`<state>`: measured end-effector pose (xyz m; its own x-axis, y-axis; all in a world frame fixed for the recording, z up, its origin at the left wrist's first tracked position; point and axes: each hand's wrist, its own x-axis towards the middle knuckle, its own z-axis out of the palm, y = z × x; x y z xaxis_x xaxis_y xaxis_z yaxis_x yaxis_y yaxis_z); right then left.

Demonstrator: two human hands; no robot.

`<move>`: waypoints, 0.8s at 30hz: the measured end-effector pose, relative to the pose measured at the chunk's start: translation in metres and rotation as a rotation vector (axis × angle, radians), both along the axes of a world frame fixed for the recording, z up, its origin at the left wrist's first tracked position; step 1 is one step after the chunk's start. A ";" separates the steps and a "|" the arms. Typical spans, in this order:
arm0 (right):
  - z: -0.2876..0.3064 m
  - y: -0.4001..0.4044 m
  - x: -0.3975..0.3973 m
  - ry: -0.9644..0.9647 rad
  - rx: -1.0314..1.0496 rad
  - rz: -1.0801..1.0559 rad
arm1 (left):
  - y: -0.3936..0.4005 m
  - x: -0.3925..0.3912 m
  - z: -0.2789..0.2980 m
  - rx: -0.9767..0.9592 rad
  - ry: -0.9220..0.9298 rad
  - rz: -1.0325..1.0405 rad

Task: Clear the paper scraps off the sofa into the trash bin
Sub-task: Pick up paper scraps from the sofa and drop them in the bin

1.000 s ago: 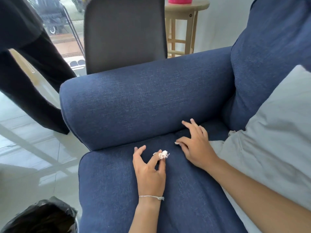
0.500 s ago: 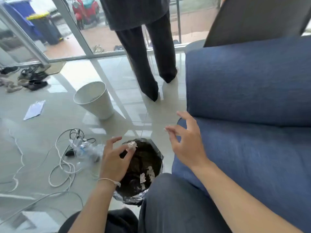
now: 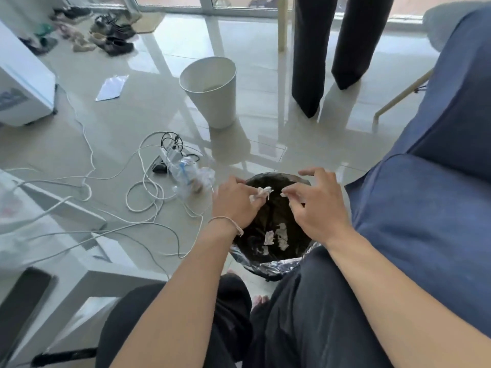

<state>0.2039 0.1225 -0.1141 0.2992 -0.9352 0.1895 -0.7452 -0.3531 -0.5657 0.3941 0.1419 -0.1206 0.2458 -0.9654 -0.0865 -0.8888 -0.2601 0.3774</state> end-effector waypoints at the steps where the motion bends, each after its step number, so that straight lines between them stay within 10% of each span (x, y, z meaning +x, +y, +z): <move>1: -0.001 -0.002 0.001 0.024 0.018 0.018 | -0.002 0.000 0.001 0.019 -0.010 -0.001; 24: -0.007 -0.003 0.003 0.185 0.193 0.050 | 0.000 -0.013 0.030 0.008 0.071 0.051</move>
